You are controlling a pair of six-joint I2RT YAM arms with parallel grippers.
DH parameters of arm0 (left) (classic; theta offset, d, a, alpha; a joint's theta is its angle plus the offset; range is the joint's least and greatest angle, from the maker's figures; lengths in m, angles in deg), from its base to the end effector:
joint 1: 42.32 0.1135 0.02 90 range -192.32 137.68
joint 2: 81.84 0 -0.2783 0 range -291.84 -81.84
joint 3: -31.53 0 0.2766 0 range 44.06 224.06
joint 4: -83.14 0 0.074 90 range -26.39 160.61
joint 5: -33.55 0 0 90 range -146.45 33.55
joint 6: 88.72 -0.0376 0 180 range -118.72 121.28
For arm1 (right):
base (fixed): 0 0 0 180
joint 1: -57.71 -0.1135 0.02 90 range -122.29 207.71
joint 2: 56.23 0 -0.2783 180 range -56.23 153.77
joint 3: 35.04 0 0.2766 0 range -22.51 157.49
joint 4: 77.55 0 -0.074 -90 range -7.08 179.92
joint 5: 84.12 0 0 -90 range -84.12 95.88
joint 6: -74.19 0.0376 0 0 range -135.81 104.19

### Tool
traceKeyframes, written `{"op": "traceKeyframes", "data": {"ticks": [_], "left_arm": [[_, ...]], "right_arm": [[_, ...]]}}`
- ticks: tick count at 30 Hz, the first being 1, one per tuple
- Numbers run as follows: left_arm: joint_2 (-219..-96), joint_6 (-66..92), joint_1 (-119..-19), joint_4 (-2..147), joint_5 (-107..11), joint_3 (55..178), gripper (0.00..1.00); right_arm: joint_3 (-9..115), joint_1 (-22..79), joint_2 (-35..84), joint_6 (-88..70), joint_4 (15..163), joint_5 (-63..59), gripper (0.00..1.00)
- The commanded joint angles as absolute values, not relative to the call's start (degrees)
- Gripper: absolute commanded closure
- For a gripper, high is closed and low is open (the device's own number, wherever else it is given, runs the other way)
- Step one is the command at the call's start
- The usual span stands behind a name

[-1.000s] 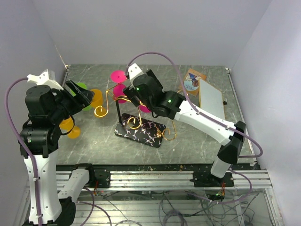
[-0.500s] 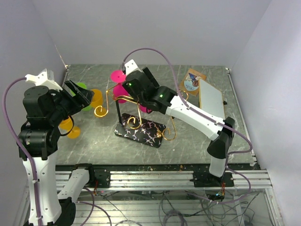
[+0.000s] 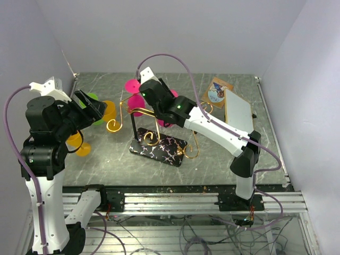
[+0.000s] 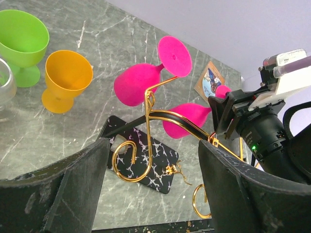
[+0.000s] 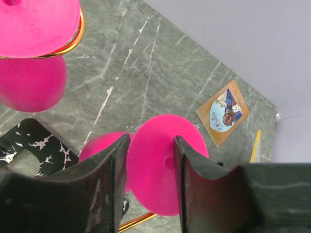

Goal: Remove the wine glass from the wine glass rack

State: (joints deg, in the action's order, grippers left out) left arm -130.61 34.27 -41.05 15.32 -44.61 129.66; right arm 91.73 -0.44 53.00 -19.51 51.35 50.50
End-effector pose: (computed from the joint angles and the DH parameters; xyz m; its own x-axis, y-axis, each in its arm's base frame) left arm 0.1220 -0.0050 0.4976 -0.3597 -0.5410 -0.7602 -0.0274 0.8205 -0.5710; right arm 0.2648 0.3763 0.4039 -0.2720 -0.5249 -0.8065 -0.3139 0.8407 -0.4413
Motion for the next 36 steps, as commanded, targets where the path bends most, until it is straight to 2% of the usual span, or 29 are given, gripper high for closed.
{"op": "traceKeyframes", "data": {"ticks": [1, 5, 18, 36], "left_arm": [[-130.7, 33.0, -41.1, 16.6, -42.3, 130.4, 0.16], [-131.1, 32.8, -41.1, 16.4, -42.1, 130.7, 0.16], [-130.6, 33.3, -41.1, 16.8, -41.5, 129.5, 0.16], [-131.1, 32.5, -41.1, 15.2, -42.2, 131.6, 0.16]], "right_arm": [[92.3, -0.5, 52.6, -20.5, 51.3, 51.7, 0.65], [89.0, -0.9, 50.4, -22.8, 55.0, 51.7, 0.69], [83.9, -2.1, 45.4, -29.6, 61.7, 51.0, 0.96], [74.1, -2.1, 44.4, -47.9, 75.0, 54.8, 1.0]]}}
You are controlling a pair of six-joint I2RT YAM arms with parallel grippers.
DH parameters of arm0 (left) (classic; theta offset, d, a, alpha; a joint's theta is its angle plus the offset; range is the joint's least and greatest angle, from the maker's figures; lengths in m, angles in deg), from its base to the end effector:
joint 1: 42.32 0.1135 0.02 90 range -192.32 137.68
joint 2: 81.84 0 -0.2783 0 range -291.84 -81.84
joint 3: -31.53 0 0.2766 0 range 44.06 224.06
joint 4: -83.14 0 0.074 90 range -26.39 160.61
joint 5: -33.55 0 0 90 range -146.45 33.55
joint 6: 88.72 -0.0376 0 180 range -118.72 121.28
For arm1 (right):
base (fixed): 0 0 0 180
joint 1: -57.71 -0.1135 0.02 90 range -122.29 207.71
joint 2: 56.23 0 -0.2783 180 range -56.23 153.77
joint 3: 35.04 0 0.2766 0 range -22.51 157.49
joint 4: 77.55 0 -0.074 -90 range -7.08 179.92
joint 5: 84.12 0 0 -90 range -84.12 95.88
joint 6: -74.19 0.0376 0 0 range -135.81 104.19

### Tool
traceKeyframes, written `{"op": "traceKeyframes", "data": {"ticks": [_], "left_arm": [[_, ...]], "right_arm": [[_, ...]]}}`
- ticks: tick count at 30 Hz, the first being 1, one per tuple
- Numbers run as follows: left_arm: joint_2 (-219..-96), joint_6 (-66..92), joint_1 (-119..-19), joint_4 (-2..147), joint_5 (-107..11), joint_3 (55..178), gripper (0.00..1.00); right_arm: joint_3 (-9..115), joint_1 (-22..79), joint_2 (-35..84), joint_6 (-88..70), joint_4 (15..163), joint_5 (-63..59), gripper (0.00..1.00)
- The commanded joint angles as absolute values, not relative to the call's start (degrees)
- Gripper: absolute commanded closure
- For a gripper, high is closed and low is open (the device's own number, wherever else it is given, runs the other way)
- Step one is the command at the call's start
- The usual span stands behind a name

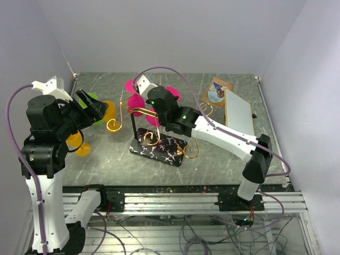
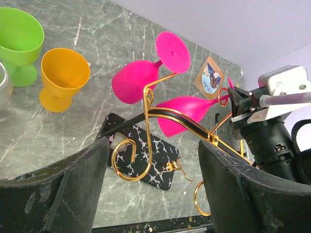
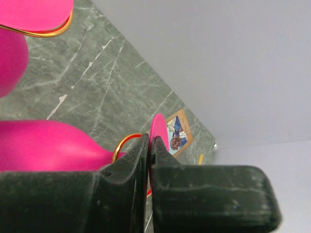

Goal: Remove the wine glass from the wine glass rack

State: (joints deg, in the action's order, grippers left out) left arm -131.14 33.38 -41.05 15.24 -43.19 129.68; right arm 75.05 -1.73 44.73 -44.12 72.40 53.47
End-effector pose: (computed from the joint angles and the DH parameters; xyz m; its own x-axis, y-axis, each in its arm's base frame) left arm 0.1252 -0.0059 0.4967 -0.3801 -0.5258 -0.7609 -0.0081 0.8246 -0.5657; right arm 0.2470 0.3637 0.3951 -0.0507 -0.7150 -0.6973 -0.2887 0.6789 -0.6751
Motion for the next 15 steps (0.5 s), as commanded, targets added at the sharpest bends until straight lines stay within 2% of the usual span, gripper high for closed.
{"op": "traceKeyframes", "data": {"ticks": [1, 15], "left_arm": [[-131.1, 32.5, -41.0, 15.1, -42.1, 131.7, 0.16], [-130.7, 32.5, -41.1, 14.7, -42.2, 131.2, 0.16]], "right_arm": [[74.1, -2.1, 44.4, -48.1, 75.1, 54.9, 1.0], [73.8, -2.6, 41.6, -45.3, 69.4, 54.5, 1.0]]}}
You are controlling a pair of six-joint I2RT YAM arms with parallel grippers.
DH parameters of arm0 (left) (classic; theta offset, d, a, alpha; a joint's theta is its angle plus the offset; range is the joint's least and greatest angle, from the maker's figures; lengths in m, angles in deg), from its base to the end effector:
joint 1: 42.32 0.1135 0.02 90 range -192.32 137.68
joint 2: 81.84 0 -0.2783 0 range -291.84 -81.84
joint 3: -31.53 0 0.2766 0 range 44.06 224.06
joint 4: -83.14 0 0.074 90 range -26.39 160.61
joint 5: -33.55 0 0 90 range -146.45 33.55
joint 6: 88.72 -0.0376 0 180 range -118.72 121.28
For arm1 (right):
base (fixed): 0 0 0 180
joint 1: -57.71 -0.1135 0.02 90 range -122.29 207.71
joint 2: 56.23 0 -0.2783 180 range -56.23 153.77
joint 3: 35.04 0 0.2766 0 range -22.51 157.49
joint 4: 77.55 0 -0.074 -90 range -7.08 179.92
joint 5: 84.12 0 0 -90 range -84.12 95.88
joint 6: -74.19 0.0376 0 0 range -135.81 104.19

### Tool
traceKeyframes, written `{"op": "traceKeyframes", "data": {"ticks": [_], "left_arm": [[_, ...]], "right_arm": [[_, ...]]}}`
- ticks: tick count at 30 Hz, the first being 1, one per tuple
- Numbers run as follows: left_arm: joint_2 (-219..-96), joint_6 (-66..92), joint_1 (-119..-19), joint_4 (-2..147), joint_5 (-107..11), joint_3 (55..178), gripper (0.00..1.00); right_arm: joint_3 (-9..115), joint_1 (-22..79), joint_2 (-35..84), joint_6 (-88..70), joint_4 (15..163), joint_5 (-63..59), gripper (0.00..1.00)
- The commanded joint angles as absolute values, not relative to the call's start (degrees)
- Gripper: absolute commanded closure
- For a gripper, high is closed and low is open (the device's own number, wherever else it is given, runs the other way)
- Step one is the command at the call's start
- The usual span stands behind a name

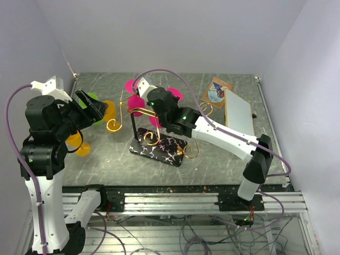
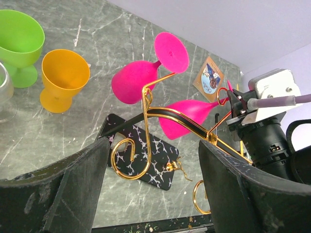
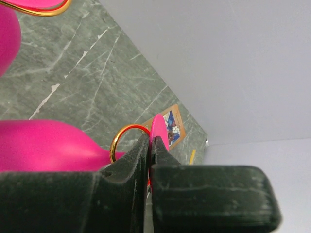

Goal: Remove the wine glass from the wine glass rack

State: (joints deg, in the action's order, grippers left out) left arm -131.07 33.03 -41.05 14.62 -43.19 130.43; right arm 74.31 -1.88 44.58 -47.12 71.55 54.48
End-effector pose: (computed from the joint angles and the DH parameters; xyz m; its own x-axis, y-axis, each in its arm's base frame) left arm 0.1221 -0.0059 0.4994 -0.3775 -0.5207 -0.7657 -0.0038 0.8278 -0.5610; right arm 0.2456 0.3627 0.3903 -0.0506 -0.7652 -0.6418 -0.2873 0.6266 -0.7244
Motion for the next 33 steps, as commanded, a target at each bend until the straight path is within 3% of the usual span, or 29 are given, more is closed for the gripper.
{"op": "traceKeyframes", "data": {"ticks": [1, 19, 33], "left_arm": [[-130.7, 32.5, -41.1, 14.8, -42.2, 131.0, 0.16], [-130.3, 32.7, -41.1, 13.9, -42.7, 131.5, 0.16], [-130.4, 32.0, -41.1, 12.8, -42.9, 133.0, 0.15]], "right_arm": [[73.8, -2.8, 41.2, -44.8, 69.1, 54.1, 1.0], [76.1, -6.4, 39.6, -42.2, 69.1, 50.9, 1.0], [78.2, -6.6, 44.6, -53.2, 80.8, 51.4, 1.0]]}}
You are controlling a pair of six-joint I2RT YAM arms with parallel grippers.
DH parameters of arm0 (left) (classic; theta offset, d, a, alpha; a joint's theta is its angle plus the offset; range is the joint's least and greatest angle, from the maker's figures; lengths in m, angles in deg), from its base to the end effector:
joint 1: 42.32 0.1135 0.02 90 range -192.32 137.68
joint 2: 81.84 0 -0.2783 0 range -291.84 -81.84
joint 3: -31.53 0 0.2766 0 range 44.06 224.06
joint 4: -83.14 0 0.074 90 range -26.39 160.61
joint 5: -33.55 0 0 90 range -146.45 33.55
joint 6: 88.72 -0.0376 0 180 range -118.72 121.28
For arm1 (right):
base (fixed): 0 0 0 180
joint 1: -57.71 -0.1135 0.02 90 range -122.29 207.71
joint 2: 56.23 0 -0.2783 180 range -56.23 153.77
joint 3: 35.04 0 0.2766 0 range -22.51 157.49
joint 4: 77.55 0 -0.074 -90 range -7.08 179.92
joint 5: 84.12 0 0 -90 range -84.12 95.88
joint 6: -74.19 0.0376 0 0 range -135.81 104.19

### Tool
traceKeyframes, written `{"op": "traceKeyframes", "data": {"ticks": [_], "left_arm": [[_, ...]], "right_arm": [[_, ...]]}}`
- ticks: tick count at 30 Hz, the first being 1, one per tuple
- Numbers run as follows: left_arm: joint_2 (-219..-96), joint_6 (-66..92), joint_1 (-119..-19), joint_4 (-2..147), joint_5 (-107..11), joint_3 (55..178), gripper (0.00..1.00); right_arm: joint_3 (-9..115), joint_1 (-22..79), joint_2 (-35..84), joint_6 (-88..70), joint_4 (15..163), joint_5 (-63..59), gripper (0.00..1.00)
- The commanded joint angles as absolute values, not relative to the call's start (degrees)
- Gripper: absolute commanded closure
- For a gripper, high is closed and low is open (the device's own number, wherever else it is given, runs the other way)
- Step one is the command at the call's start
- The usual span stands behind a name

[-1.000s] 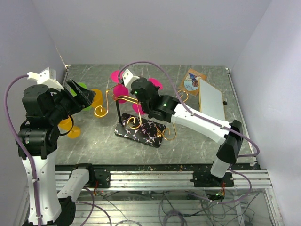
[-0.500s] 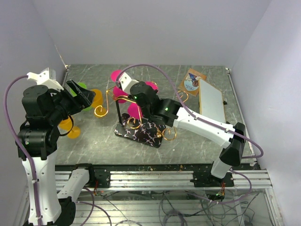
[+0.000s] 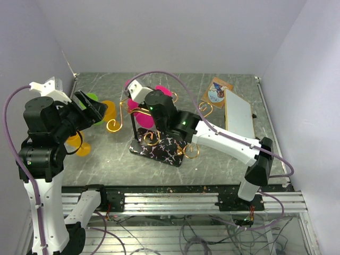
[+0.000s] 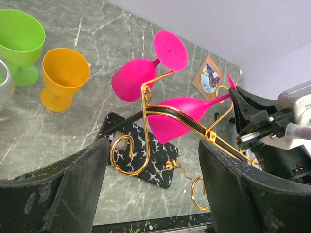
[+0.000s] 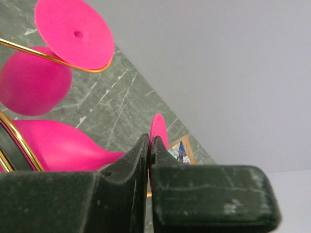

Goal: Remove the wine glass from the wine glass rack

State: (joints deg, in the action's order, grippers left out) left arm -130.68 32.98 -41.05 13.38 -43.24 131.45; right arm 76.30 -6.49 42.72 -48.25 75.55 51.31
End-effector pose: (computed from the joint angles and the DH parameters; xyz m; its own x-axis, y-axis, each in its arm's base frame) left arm 0.1155 -0.0060 0.5028 -0.3748 -0.5200 -0.7675 -0.0025 0.8284 -0.5601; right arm 0.2115 0.3761 0.4226 0.0859 -0.6873 -0.7213 -0.3384 0.6608 -0.6699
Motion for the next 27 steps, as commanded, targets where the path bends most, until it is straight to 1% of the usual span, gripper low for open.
{"op": "traceKeyframes", "data": {"ticks": [1, 8, 22, 27], "left_arm": [[-130.5, 32.0, -41.1, 12.7, -42.9, 133.1, 0.16], [-130.7, 31.4, -41.1, 11.8, -43.1, 134.4, 0.15], [-130.2, 32.1, -41.1, 11.1, -41.9, 135.1, 0.15], [-130.1, 33.5, -41.1, 11.9, -39.9, 135.9, 0.15]], "right_arm": [[78.4, -6.6, 45.3, -54.5, 81.7, 51.6, 1.0], [80.5, -5.8, 49.0, -62.4, 85.9, 53.3, 1.0], [81.6, -0.1, 49.4, -71.3, 92.4, 50.0, 1.0], [82.4, 1.7, 48.4, -73.0, 100.1, 52.9, 1.0]]}}
